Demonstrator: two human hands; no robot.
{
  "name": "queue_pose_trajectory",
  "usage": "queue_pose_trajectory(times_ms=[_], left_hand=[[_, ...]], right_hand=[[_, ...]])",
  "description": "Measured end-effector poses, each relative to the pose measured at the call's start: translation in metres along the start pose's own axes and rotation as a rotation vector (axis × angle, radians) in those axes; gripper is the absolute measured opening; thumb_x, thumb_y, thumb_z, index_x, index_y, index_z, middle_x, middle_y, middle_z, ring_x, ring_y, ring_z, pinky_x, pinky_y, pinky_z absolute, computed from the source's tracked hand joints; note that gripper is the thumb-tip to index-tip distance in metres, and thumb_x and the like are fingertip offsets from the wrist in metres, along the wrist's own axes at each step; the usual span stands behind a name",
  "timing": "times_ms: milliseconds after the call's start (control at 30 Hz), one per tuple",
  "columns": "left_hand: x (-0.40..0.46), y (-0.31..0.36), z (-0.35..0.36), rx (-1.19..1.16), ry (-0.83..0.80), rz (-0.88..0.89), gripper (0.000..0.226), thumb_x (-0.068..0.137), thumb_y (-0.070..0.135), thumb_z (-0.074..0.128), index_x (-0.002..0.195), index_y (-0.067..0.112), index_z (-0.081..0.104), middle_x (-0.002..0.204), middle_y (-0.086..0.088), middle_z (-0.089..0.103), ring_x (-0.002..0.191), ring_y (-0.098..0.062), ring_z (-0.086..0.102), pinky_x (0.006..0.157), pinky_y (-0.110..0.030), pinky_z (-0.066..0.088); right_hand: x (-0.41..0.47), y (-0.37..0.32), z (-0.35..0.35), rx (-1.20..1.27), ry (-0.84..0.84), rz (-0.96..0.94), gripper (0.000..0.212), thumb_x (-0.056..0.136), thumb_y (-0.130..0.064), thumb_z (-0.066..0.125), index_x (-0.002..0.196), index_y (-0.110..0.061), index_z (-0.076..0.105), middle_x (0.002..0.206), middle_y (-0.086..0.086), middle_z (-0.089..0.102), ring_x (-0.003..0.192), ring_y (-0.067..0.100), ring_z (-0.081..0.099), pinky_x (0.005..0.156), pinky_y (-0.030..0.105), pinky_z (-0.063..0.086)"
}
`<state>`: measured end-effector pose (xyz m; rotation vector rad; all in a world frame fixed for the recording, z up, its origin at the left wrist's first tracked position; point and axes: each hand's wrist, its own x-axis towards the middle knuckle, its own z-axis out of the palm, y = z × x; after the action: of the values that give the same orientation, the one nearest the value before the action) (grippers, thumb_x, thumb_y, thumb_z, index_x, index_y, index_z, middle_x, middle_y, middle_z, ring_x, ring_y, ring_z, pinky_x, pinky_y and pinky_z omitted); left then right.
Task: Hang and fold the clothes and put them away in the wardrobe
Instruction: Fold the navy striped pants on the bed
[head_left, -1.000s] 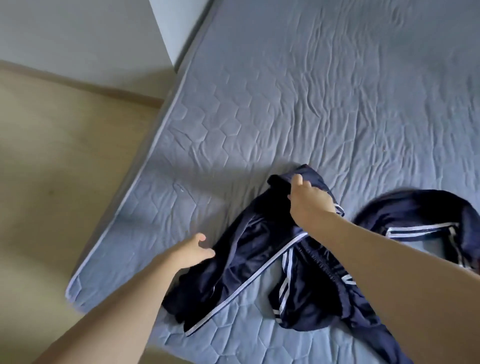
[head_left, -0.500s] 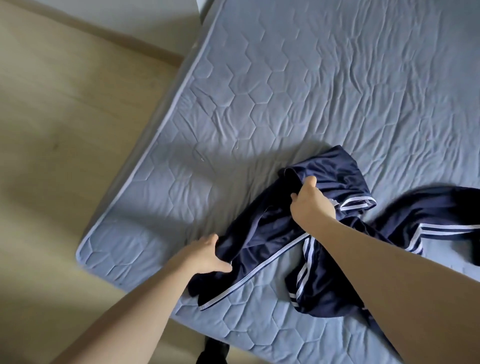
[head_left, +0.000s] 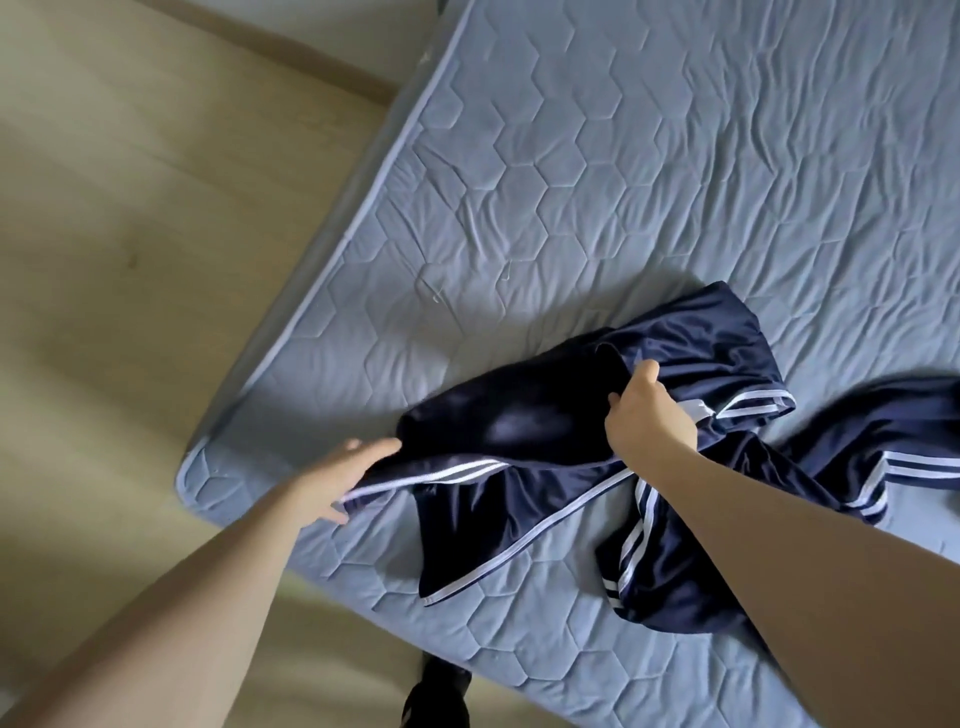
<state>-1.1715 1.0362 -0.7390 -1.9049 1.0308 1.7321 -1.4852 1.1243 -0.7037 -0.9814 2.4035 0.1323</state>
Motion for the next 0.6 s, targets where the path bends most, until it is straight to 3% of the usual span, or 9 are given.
queue_pose_trajectory(times_ms=[67,200,267,333,400,467,533,600], left_hand=[[0.001,-0.010,0.011,0.061,-0.003,0.028,0.045,0.078,0.051,0.069,0.111,0.024,0.054,0.109,-0.001,0.061,0.100,-0.024,0.060,0.072,-0.039,0.055],[0.001,-0.010,0.044,0.019,0.246,0.081,0.023,0.086,0.012,0.059,0.107,0.004,0.062,0.085,-0.014,0.065,0.069,-0.025,0.061,0.062,-0.030,0.049],[-0.008,-0.007,0.056,-0.103,0.105,0.188,0.019,0.086,0.006,0.058,0.104,0.009,0.063,0.089,-0.013,0.067,0.071,-0.022,0.062,0.064,-0.028,0.048],[-0.026,-0.003,0.067,-0.210,-0.137,0.249,0.025,0.084,0.014,0.067,0.108,0.020,0.062,0.102,-0.010,0.070,0.086,-0.020,0.068,0.076,-0.034,0.053],[-0.043,-0.004,0.078,-0.325,-0.312,0.209,0.031,0.085,0.029,0.070,0.115,0.026,0.060,0.112,-0.006,0.070,0.099,-0.024,0.068,0.080,-0.040,0.056],[-0.048,-0.011,0.082,-0.488,-0.420,0.069,0.032,0.090,0.037,0.061,0.118,0.020,0.061,0.116,-0.010,0.068,0.103,-0.034,0.067,0.076,-0.042,0.058],[-0.045,-0.023,0.081,-0.481,-0.415,-0.033,0.031,0.093,0.032,0.054,0.113,0.011,0.063,0.113,-0.015,0.068,0.100,-0.038,0.067,0.076,-0.042,0.054],[-0.030,-0.036,0.082,-0.334,-0.178,-0.031,0.022,0.094,0.024,0.047,0.107,0.012,0.060,0.109,-0.013,0.068,0.095,-0.034,0.066,0.082,-0.041,0.052]], right_hand=[[-0.001,-0.004,0.002,-0.004,-0.002,0.003,0.032,0.098,-0.023,0.041,0.121,-0.004,0.029,0.116,0.015,0.056,0.101,0.037,0.059,0.070,0.039,0.042],[0.000,-0.005,0.003,-0.034,0.004,0.021,0.031,0.098,-0.020,0.041,0.122,-0.003,0.029,0.117,0.015,0.056,0.101,0.037,0.059,0.073,0.040,0.043],[0.001,-0.004,0.002,-0.049,0.010,0.031,0.030,0.098,-0.018,0.041,0.121,-0.003,0.029,0.118,0.016,0.056,0.103,0.037,0.059,0.073,0.039,0.041],[0.001,-0.003,-0.001,-0.054,0.013,0.039,0.029,0.097,-0.017,0.041,0.120,-0.002,0.029,0.119,0.017,0.056,0.104,0.037,0.058,0.071,0.037,0.038],[0.000,-0.004,-0.003,-0.062,0.009,0.035,0.031,0.097,-0.017,0.041,0.121,-0.002,0.029,0.120,0.018,0.055,0.106,0.038,0.058,0.072,0.037,0.037],[-0.002,-0.006,-0.005,-0.065,0.002,0.031,0.034,0.097,-0.018,0.041,0.124,-0.001,0.028,0.122,0.018,0.054,0.107,0.038,0.057,0.073,0.038,0.037],[-0.004,-0.008,-0.007,-0.078,-0.008,0.029,0.036,0.097,-0.017,0.041,0.126,-0.001,0.027,0.125,0.018,0.052,0.109,0.039,0.056,0.073,0.038,0.037],[-0.005,-0.010,-0.008,-0.103,-0.011,0.019,0.039,0.097,-0.017,0.041,0.129,0.000,0.025,0.128,0.018,0.050,0.111,0.039,0.055,0.075,0.038,0.040]])
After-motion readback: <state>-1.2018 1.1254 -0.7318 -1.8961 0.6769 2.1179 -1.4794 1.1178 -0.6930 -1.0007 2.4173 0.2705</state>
